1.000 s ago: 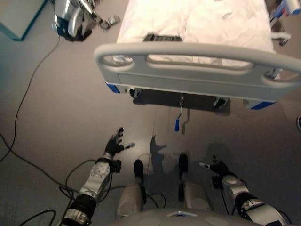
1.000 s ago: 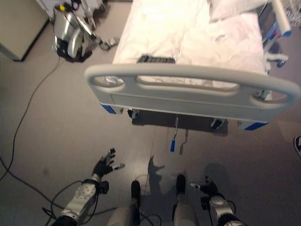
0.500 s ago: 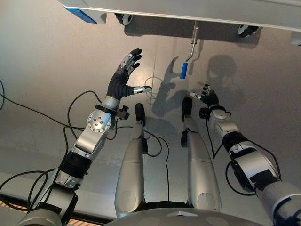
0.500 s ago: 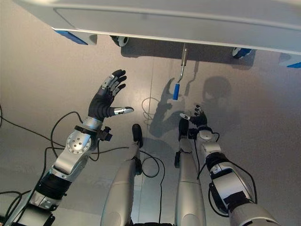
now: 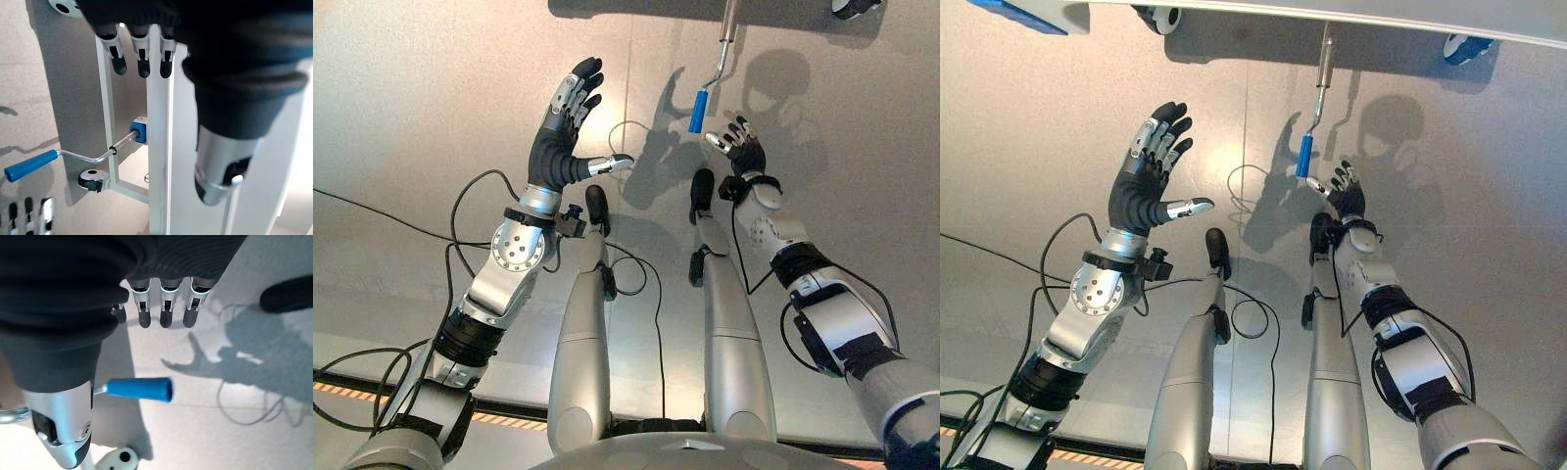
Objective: Raise the hospital bed
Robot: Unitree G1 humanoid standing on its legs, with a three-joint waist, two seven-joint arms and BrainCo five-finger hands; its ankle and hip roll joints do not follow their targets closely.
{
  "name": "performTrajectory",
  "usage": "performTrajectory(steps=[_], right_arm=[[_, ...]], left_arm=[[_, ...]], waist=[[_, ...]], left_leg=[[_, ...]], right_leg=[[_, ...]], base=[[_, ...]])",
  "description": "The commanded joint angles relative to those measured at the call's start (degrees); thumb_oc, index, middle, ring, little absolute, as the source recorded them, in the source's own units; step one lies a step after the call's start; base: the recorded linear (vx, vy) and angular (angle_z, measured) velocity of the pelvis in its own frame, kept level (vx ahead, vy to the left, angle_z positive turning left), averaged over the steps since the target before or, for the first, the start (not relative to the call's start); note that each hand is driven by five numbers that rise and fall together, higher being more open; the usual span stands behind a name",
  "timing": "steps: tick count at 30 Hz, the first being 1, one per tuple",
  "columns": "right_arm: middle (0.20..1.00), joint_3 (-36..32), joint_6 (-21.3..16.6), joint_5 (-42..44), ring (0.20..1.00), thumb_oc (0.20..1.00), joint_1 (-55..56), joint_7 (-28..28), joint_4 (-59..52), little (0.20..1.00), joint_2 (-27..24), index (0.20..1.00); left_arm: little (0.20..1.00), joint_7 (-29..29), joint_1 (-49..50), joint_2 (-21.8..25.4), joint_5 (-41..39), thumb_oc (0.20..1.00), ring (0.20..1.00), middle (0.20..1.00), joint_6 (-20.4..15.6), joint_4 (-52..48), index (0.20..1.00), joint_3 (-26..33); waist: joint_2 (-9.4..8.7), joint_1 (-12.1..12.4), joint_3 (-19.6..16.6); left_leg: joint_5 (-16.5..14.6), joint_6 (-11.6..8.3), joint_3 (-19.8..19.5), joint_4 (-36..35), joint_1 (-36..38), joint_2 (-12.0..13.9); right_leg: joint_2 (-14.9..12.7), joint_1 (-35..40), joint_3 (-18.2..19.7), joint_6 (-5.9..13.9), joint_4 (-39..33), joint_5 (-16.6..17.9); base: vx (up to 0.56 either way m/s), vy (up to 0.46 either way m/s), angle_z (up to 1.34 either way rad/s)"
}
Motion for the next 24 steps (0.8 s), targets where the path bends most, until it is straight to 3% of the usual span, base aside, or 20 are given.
performTrajectory(steps=[1, 11, 24], right_arm=[[1.0, 2.1, -2.0, 3.5, 1.0, 1.0, -2.2, 0.9, -2.0, 1.0, 0.7, 1.0], [1.0, 3.8, 0.2, 3.9, 1.0, 1.0, -10.7, 1.8, 7.1, 1.0, 2.2, 1.0], [1.0, 4.7, 2.7, 0.4, 1.0, 1.0, -15.8, 3.4, 17.9, 1.0, 3.3, 1.0]], left_arm=[[1.0, 0.6, 1.7, 2.3, -1.1, 1.0, 1.0, 1.0, -3.0, -9.7, 1.0, 2.2], [1.0, 1.6, 1.0, 1.1, -2.2, 1.0, 1.0, 1.0, -3.0, -10.5, 1.0, 1.5], [1.0, 2.0, -1.3, -0.4, -1.4, 1.0, 1.0, 1.0, -3.2, -11.1, 1.0, 0.4]], waist=[[-3.02, 1.1, -1.2], [-2.09, 2.1, -1.2], [0.89, 4.1, -1.2]], left_leg=[[-4.6, 1.69, -0.7, 5.8, -2.9, -2.1], [-5.2, 2.23, -0.9, 6.6, -4.6, -2.5], [-5.6, 2.6, -1.3, 7.1, -6.1, -3.0]], right_leg=[[0.0, 2.2, 1.2, 5.64, -3.8, -0.2], [0.0, 0.6, 1.3, 5.48, -3.1, -0.6], [-0.4, -0.9, 1.2, 5.37, -2.2, -1.4]], base=[[0.0, 0.0, 0.0], [0.0, 0.01, 0.01], [0.0, 0.005, 0.0]])
